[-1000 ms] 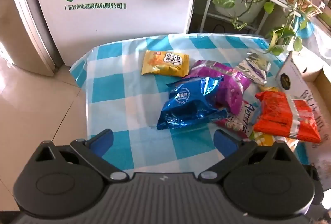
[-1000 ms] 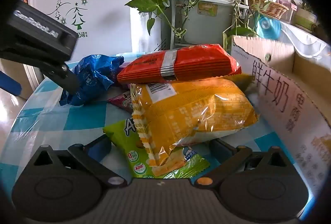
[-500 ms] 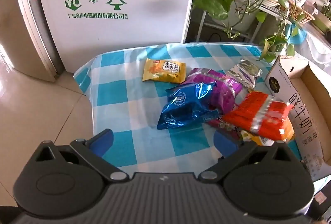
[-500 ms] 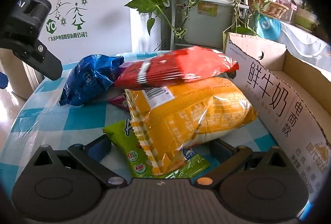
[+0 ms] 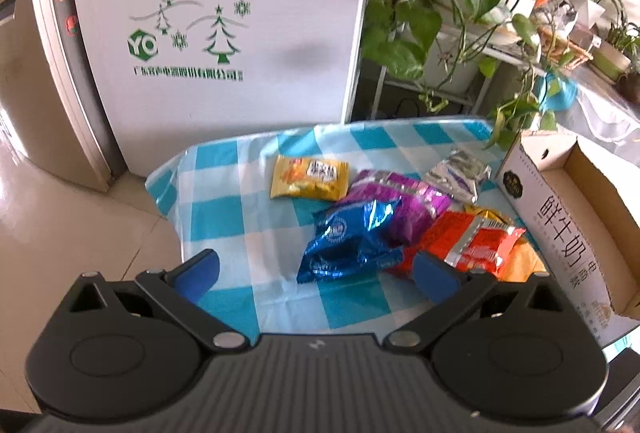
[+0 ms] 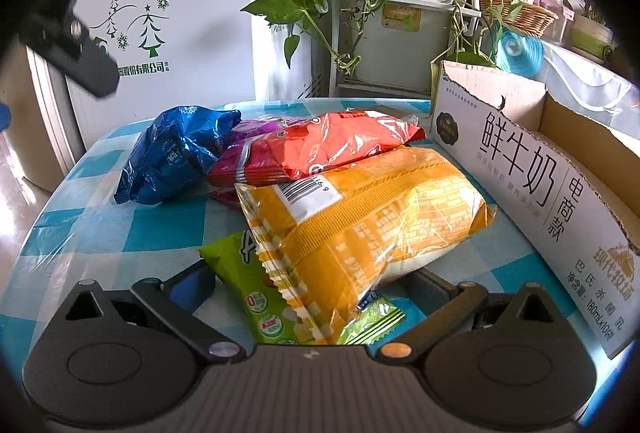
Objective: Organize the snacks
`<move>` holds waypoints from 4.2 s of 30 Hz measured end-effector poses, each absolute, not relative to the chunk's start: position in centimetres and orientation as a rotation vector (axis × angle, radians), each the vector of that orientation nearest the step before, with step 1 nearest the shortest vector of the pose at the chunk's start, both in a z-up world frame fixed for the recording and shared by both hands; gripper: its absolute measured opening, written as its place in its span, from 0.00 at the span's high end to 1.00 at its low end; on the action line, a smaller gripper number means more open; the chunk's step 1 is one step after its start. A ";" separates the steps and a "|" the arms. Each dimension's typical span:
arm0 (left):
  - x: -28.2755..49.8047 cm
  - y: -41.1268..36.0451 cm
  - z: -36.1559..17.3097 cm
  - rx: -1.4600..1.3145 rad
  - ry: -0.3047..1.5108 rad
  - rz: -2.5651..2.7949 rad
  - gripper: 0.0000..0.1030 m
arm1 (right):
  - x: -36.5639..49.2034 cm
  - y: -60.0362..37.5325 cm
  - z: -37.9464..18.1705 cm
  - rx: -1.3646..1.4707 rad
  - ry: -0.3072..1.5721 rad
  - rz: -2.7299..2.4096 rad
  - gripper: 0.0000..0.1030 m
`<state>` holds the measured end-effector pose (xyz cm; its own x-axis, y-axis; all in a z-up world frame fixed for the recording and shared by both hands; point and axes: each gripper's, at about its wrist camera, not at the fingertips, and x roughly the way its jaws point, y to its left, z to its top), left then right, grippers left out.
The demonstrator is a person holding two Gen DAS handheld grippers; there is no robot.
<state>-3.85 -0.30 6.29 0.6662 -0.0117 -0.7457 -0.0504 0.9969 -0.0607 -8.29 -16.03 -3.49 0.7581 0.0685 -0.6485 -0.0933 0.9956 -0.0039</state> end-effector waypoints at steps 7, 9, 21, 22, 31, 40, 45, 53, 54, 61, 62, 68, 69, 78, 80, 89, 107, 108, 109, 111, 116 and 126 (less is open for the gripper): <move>-4.4 -0.2 6.8 -0.094 0.824 0.022 0.01 | -8.2 -16.0 -3.5 -0.037 0.705 0.088 0.00; -4.5 -0.3 6.7 -0.089 0.824 0.026 0.01 | -8.2 -16.0 -3.5 -0.037 0.705 0.088 0.00; -4.1 -0.4 5.5 -0.061 0.892 0.047 0.01 | -7.9 -16.0 -2.6 -0.026 0.803 0.074 0.00; -4.0 -0.5 5.4 -0.053 0.899 0.053 0.01 | -7.8 -15.9 -2.3 -0.034 0.843 0.081 0.00; -3.6 0.1 5.3 -0.046 0.929 0.088 0.01 | -7.4 -15.3 -0.2 -0.056 1.063 0.107 0.00; -4.0 0.1 6.0 -0.058 0.895 0.104 0.01 | -7.3 -17.0 5.4 -0.016 1.031 0.081 0.00; -4.3 0.1 6.1 -0.082 0.888 0.126 0.01 | -5.5 -18.7 7.8 -0.020 1.012 0.016 0.00; -3.7 -1.8 4.8 -0.023 0.983 0.150 0.01 | -3.6 -19.7 6.9 -0.021 1.031 -0.047 0.00; -3.7 -2.1 4.6 -0.015 0.987 0.150 0.01 | -3.5 -19.8 6.7 -0.004 1.048 -0.054 0.00; -3.5 -3.2 4.1 0.016 1.003 0.160 0.01 | -3.3 -19.2 6.4 -0.045 1.037 -0.076 0.00; -3.4 -3.3 4.1 0.015 1.004 0.159 0.01 | -3.4 -19.2 6.4 -0.046 1.038 -0.080 0.00; -3.5 -3.5 4.1 0.035 1.004 0.164 0.01 | -3.4 -19.3 6.3 -0.053 1.046 -0.088 0.00; -3.5 -3.6 4.1 0.042 1.002 0.169 0.01 | -3.4 -19.2 6.3 -0.056 1.045 -0.090 0.00; -3.4 -3.6 4.0 0.060 1.006 0.179 0.02 | -3.4 -18.8 6.1 -0.080 1.044 -0.095 0.00; -3.4 -3.6 3.9 0.061 1.007 0.181 0.02 | -3.4 -18.7 6.1 -0.086 1.042 -0.095 0.00; -3.5 -3.4 3.8 0.065 1.011 0.187 0.04 | -3.4 -18.5 6.0 -0.099 1.037 -0.092 0.00; -3.1 -1.8 5.3 -0.075 0.992 0.073 0.03 | -3.7 -21.1 6.7 0.035 0.992 0.023 0.00; -2.8 -1.5 5.8 -0.079 0.984 0.071 0.03 | -3.8 -21.8 7.1 0.067 0.987 0.041 0.00; -2.3 -1.1 6.4 -0.069 0.968 0.076 0.03 | -3.8 -22.4 7.4 0.097 0.980 0.059 0.00; -1.5 -0.5 7.6 -0.039 0.925 0.081 0.03 | -3.9 -23.9 8.1 0.148 0.954 0.081 0.00; 1.1 1.1 9.4 -0.031 0.856 0.042 0.03 | -4.1 -25.8 8.8 0.192 0.910 0.150 0.00; 4.3 0.9 5.5 -0.180 1.002 -0.082 0.03 | -4.3 -25.4 6.1 0.176 1.009 0.264 0.08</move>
